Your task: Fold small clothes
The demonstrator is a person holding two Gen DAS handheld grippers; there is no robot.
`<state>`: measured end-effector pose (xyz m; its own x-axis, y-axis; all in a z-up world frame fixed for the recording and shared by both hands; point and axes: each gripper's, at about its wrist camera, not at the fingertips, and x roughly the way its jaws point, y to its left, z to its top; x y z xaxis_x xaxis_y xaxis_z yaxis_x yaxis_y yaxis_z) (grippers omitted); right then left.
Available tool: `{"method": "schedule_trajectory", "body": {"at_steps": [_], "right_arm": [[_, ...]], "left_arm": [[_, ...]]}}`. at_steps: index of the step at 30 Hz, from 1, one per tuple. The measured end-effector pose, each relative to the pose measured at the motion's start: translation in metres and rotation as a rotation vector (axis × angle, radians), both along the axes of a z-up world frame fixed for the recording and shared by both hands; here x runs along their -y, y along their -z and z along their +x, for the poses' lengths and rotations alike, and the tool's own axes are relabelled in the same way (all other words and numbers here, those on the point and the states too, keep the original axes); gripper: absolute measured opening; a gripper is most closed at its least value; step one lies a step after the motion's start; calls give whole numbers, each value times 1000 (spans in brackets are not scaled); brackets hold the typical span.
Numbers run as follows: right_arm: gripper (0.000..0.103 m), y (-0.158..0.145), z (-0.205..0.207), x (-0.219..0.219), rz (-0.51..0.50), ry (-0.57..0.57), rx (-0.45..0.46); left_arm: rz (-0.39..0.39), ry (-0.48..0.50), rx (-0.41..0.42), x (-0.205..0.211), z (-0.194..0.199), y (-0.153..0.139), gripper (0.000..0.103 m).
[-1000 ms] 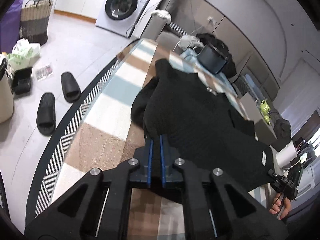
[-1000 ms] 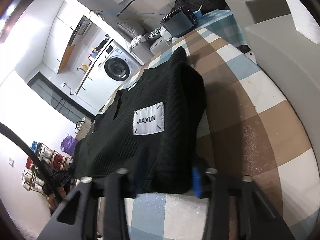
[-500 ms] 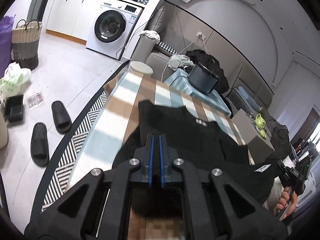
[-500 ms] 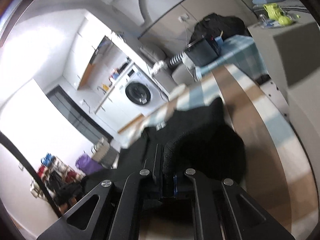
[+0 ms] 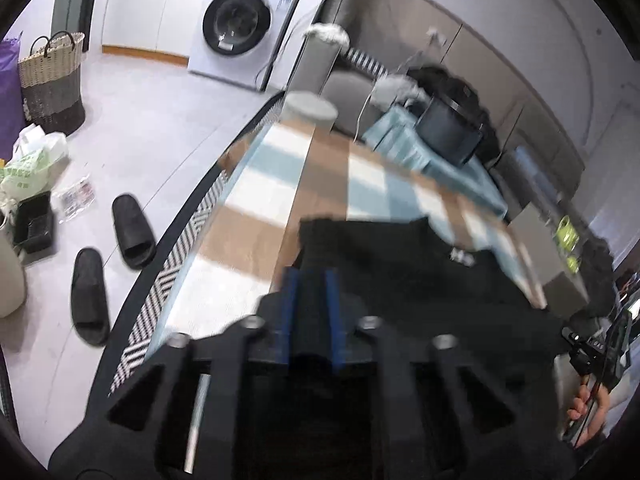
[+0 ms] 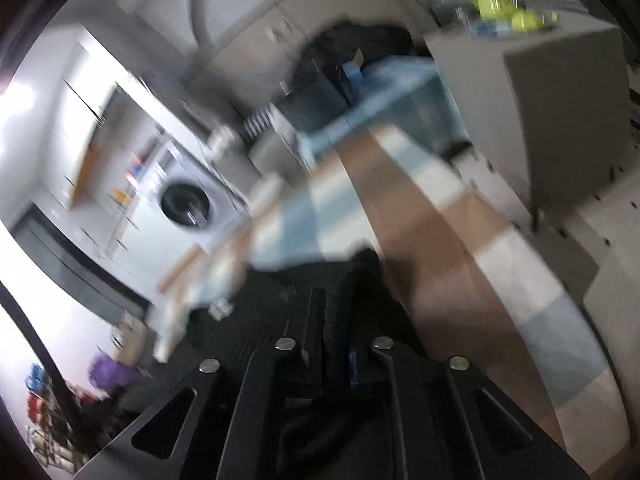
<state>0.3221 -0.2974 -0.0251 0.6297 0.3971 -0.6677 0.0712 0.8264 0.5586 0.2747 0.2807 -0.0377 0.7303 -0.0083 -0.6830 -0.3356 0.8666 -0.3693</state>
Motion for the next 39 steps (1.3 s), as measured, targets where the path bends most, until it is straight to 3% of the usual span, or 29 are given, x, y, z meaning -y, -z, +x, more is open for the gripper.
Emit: {"method": "schedule_trajectory", "body": {"at_steps": [1,2,3,7,10,16,18,20,21,22,23,24,26,31,39], "right_arm": [[24,5,-5,3,19,-11,-11],[39,7,-11,7,31,-17,-8],[47,8,-22,11,25,-22,-8],[49,9,-63,15,-54,-77,-29],[54,16,-94,13,-97,-126,-64],[60,23,-128,3,-153,-202,-56],[60,23,-131,-3,-148,-219,-50],[60,23,-131,-9,-152,-228,-38],[58,24,-130,-13,-159,-234,-35],[52,24,-127,-18,-171,-238,-30],[38,25,-125,-22,-186,-238,-28],[30,27,-123,-27,-207,-240,-35],[23,29,-119,-32,-228,-248,-15],[20,29,-125,-24,-197,-259,-30],[20,27,-167,-4,-128,-316,-60]], "left_arm": [[-10,6,-6,1,-4,4,36],[-18,4,1,1,-12,8,40],[-19,-5,7,1,-22,11,46],[-25,-9,-36,7,-58,26,56],[-33,33,-93,21,-79,42,57],[90,61,-156,58,-98,59,58],[106,58,-147,63,-102,59,57],[125,61,-140,69,-103,60,44],[138,68,-135,72,-104,61,28],[152,80,-135,76,-104,62,21],[168,91,-140,80,-104,62,20],[198,96,-145,86,-105,63,18],[225,100,-152,93,-107,62,18],[192,118,-155,97,-125,60,17],[113,107,-166,102,-200,60,17]]}}
